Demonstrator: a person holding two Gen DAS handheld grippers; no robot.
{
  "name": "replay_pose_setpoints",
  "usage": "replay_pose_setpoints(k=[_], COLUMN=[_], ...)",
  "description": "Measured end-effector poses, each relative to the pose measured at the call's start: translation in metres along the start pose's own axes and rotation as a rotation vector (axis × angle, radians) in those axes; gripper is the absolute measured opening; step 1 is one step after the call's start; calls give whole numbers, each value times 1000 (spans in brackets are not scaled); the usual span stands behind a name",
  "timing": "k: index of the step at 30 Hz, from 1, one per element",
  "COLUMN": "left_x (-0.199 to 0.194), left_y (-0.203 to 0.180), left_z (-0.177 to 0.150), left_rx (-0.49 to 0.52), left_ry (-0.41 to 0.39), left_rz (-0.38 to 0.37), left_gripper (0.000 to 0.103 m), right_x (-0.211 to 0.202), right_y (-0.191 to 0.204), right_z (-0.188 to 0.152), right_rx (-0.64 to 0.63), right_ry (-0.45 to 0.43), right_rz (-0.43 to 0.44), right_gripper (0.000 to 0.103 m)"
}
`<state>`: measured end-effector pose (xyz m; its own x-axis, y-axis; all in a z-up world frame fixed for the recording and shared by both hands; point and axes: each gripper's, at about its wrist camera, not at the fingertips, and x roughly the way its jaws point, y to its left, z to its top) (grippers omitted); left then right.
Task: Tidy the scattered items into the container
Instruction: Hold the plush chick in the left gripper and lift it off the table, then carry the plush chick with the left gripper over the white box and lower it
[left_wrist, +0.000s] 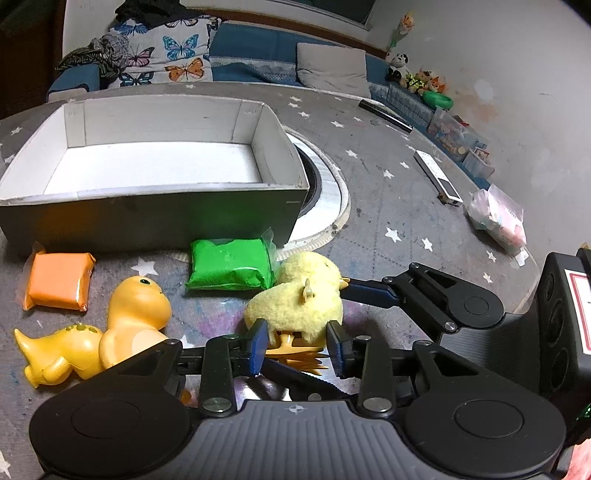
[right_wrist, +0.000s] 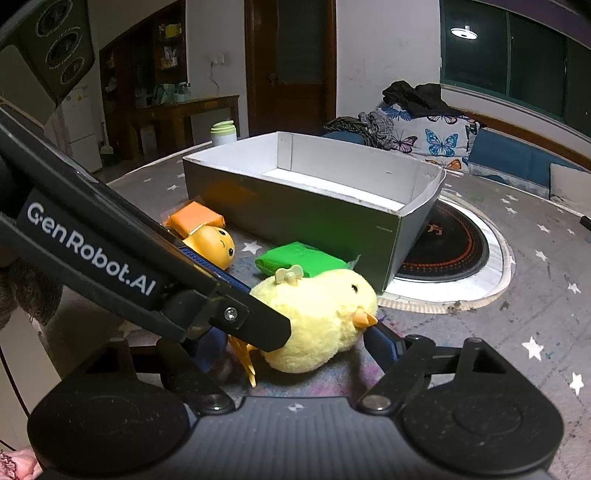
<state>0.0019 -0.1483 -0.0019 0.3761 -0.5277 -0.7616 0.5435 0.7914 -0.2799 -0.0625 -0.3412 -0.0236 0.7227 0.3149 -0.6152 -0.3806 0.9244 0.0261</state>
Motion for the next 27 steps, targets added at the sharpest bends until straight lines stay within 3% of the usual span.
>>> replay_pose_setpoints(k=[10, 27], left_x=[-22, -49], left_y=[-4, 6], left_z=[12, 36], left_rx=[-2, -13], left_ry=[-69, -237], left_rz=[-13, -55], left_gripper=[37, 37], right_x=[-16, -27], right_y=[-2, 10], right_z=[20, 64], right_rx=[-39, -198], right_ry=[-28, -140], right_rz=[2, -97], right_gripper=[81, 80])
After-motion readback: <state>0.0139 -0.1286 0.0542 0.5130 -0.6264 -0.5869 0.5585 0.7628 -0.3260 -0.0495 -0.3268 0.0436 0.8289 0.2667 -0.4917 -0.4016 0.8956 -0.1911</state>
